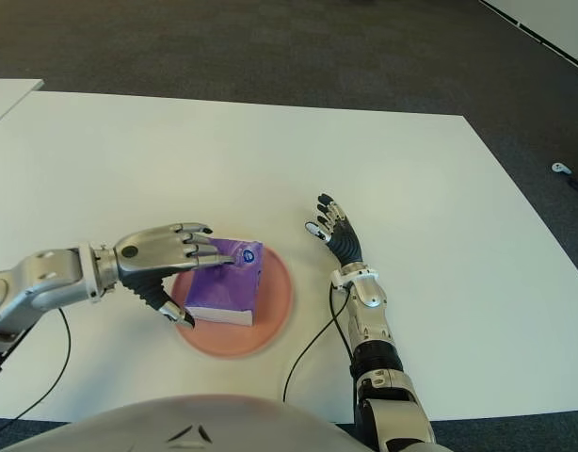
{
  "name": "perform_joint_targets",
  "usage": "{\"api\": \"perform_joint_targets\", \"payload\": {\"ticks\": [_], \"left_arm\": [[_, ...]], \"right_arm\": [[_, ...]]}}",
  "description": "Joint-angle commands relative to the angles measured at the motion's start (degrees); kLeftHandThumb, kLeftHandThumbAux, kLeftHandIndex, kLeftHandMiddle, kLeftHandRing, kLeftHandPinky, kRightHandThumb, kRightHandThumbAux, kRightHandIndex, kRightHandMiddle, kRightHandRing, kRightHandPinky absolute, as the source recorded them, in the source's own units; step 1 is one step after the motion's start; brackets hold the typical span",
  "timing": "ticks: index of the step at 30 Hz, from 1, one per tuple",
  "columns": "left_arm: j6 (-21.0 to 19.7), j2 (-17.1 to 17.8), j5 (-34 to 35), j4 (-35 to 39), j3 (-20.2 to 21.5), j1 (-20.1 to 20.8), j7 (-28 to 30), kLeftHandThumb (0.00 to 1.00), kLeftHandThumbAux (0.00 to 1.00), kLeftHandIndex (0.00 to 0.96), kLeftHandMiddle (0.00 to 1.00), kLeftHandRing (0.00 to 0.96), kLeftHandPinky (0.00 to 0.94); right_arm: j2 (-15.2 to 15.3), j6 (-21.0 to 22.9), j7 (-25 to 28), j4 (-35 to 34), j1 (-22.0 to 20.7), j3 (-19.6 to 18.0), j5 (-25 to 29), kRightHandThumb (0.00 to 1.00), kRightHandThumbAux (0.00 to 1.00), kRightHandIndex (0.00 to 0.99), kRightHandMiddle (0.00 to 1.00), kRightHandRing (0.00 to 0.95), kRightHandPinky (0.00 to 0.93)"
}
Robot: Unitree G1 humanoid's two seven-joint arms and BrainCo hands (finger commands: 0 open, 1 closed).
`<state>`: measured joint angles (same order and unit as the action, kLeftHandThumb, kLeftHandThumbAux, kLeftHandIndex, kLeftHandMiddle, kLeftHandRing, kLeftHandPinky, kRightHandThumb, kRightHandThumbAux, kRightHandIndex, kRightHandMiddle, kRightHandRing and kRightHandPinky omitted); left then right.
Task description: Put the tissue paper into the plate.
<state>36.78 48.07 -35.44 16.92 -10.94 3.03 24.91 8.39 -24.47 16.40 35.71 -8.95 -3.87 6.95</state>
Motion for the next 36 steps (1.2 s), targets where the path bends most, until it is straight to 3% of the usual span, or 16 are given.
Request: {"api": "perform_joint_targets", "payload": {"ticks": [1,8,11,13,16,18,20,22,24,26,36], "left_arm": [[-0.02,-2.11,14.24,-4.84,4.06,0.05,-1.57,0.159,0.185,0.000,0.000,0.000,0.000],[-0.72,-5.64,31.46,-10.84,5.37,-0.19,0.60,0.134,0.253,0.000,0.000,0.000,0.000],[-7.10,-15.10,43.62,-18.51,5.49,7.15,1.27,0.127,0.284,0.000,0.000,0.000,0.000],[-8.34,-17.09,46.82,-20.78,6.18,9.15,1.60,0.123,0.300,0.000,0.000,0.000,0.000],[-10.92,-16.01,59.21,-16.37,11.67,4.79,3.92,0.124,0.281,0.000,0.000,0.000,0.000],[-16.10,-16.82,70.05,-13.04,15.31,-0.34,5.15,0.119,0.238,0.000,0.000,0.000,0.000],[-21.20,-17.76,76.32,-12.55,17.71,-1.51,4.59,0.104,0.204,0.000,0.000,0.000,0.000],[-22.94,-18.02,78.02,-12.42,18.44,-1.60,4.35,0.091,0.181,0.000,0.000,0.000,0.000],[-27.81,-19.28,82.71,-12.45,19.17,-0.77,2.40,0.077,0.173,0.000,0.000,0.000,0.000],[-30.34,-20.61,84.85,-13.32,19.70,-0.36,1.03,0.064,0.166,0.000,0.000,0.000,0.000],[-30.53,-27.04,77.09,-20.68,22.72,1.16,-4.66,0.019,0.141,0.000,0.000,0.000,0.000]], "right_arm": [[-2.04,5.68,-0.18,5.98,6.24,1.14,-0.92,0.000,0.604,0.000,0.000,0.000,0.000],[-1.60,2.40,0.91,12.24,4.29,0.35,-0.75,0.000,0.606,0.000,0.000,0.000,0.000],[-2.09,2.79,0.35,9.28,5.39,0.76,-0.76,0.000,0.608,0.000,0.000,0.000,0.000],[-2.18,2.90,0.18,9.17,5.39,0.77,-0.75,0.000,0.610,0.000,0.000,0.000,0.000],[-2.22,2.37,0.29,10.49,4.89,0.65,-0.75,0.000,0.610,0.000,0.000,0.000,0.000],[-2.23,1.46,0.32,11.88,4.23,0.53,-0.83,0.000,0.608,0.000,0.000,0.000,0.000],[-2.21,1.08,0.28,12.31,4.00,0.48,-0.86,0.000,0.609,0.000,0.000,0.000,0.000],[-2.18,0.86,0.30,12.36,4.09,0.49,-0.84,0.000,0.610,0.000,0.000,0.000,0.000],[-2.54,1.97,-0.05,9.79,4.87,0.86,-0.76,0.000,0.618,0.000,0.000,0.000,0.000],[-2.26,1.32,0.54,11.49,4.25,0.58,-0.56,0.000,0.624,0.000,0.000,0.000,0.000],[-2.12,1.47,0.85,11.75,4.26,0.27,-0.26,0.001,0.645,0.000,0.000,0.000,0.000]]}}
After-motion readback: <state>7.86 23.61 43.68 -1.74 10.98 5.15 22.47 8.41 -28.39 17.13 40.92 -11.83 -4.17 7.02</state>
